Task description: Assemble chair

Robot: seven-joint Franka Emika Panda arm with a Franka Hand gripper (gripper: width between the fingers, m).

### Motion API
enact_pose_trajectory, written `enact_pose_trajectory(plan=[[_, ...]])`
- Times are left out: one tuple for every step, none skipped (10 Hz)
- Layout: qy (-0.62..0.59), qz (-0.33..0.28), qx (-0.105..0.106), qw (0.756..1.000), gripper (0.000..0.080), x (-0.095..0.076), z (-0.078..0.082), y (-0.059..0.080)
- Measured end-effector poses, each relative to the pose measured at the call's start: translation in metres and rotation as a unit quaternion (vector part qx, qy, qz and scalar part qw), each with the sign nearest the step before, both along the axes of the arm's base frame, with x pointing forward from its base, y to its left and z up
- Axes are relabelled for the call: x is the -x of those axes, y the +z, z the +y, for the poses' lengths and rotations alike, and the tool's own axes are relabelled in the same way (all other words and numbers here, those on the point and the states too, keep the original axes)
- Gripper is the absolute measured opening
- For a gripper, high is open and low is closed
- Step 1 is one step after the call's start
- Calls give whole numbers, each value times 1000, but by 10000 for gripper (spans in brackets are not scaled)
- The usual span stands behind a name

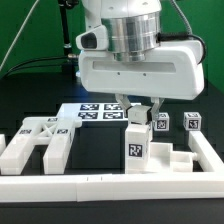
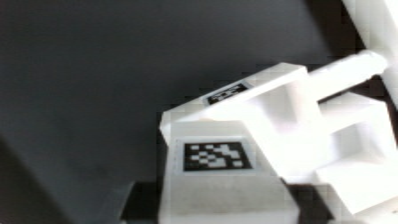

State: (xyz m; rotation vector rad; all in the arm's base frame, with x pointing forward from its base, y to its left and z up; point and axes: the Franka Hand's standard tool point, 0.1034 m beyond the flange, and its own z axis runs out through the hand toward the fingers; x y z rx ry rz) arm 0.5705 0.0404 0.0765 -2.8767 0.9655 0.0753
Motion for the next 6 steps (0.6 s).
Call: enact_pose_trajectory(plan=[[-42, 4, 0, 999, 287, 0, 0, 0], [-72, 8, -1, 997, 287, 0, 0, 0], [-82, 9, -2, 997, 287, -1, -1, 0], [-93, 12, -2, 996, 287, -6, -13, 0], [-111, 13, -3, 994, 287, -10, -22, 1], [-116, 19, -4, 993, 287, -11, -23, 1]])
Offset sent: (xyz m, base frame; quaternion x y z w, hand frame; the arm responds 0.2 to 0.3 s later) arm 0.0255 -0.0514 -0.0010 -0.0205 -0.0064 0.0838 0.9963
